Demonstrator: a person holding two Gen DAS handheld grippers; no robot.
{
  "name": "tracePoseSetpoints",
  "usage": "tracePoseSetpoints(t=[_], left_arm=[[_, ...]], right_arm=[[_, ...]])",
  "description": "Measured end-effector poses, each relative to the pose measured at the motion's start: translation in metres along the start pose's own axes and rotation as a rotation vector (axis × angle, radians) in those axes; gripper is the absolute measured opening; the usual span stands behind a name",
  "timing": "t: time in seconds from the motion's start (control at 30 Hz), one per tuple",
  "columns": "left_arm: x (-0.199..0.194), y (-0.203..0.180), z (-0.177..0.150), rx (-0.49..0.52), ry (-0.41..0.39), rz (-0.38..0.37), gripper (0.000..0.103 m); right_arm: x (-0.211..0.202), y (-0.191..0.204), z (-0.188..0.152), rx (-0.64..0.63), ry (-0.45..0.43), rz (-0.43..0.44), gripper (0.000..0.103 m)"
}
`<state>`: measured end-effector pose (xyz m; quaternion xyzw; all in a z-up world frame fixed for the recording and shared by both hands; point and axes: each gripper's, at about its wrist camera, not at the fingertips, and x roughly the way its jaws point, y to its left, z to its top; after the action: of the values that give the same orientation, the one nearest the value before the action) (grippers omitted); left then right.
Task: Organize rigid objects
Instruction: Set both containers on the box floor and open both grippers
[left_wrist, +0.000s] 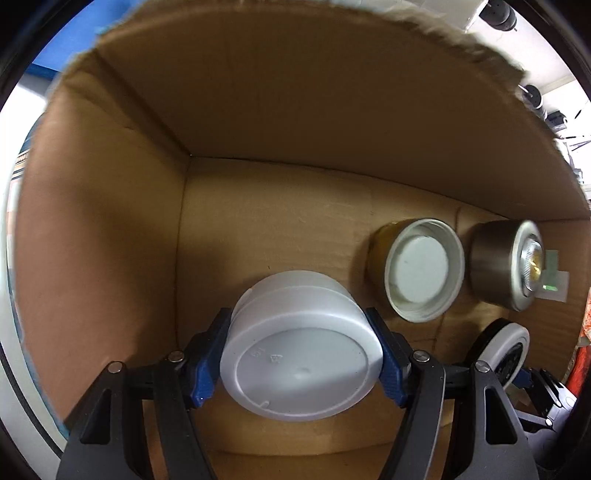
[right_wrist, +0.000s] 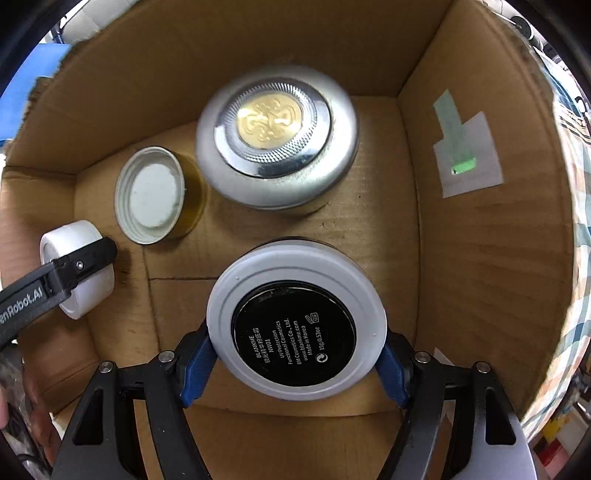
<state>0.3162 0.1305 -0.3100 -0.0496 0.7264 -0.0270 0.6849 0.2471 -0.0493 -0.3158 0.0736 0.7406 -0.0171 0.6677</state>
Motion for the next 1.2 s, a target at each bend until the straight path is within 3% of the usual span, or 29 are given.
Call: tracePoseSetpoints(t=[0.43, 0.73, 1.13, 1.2], left_arm=[[0.005, -0.008, 0.016, 0.038, -0.009, 0.039, 0.068], [0.001, -0.009, 0.013, 0.020, 0.051, 0.022, 0.069], [-0.068, -0.014, -0.013, 0.036, -0.020, -0.018, 0.072], [-0.082, -0.016, -0.017, 0.037, -0.043, -0.021, 0.080]], right_arm=[[0.018, 0.002, 0.025, -0.001, 0.052, -0.033, 0.078], [0.021, 0.011, 0.038, -0.014, 0.086, -0.040, 0.080], [-0.023, 0.022, 0.014, -0.060, 0.032, -0.005, 0.093], [-0.033, 0.023, 0.010, -0.067, 0.014, -0.009, 0.097]])
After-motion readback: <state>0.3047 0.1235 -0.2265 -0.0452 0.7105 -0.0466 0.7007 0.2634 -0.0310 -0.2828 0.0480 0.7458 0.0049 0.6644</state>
